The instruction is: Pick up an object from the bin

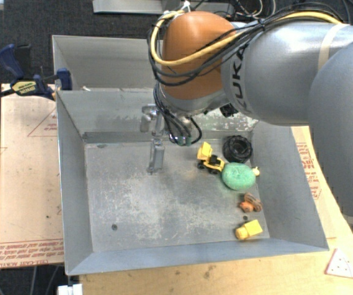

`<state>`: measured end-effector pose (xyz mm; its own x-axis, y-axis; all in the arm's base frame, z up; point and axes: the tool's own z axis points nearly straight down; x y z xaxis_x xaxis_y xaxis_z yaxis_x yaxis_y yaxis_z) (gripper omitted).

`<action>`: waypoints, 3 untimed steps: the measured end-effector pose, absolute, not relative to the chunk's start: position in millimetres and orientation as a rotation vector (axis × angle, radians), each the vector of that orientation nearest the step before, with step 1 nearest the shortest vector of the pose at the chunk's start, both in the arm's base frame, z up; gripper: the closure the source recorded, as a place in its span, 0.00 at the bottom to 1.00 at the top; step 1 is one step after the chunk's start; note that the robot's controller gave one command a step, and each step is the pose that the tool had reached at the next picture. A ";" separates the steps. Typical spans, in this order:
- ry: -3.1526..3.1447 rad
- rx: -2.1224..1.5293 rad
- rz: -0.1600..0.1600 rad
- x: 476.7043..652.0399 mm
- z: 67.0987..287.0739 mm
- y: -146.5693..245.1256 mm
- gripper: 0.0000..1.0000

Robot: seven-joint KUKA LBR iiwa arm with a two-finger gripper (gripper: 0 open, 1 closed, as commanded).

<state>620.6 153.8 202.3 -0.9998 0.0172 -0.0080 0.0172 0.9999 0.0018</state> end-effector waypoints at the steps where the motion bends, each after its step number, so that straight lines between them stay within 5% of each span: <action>1: 3.139 -0.065 0.004 612.6 185.7 105.0 0.00; 2: 3.137 -0.010 -0.003 629.6 154.3 92.4 0.00; 3: 3.141 -0.094 0.009 627.2 147.8 79.3 0.00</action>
Offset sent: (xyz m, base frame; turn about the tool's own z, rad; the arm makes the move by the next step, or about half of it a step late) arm 0.0127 -0.0448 -0.0586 -0.0127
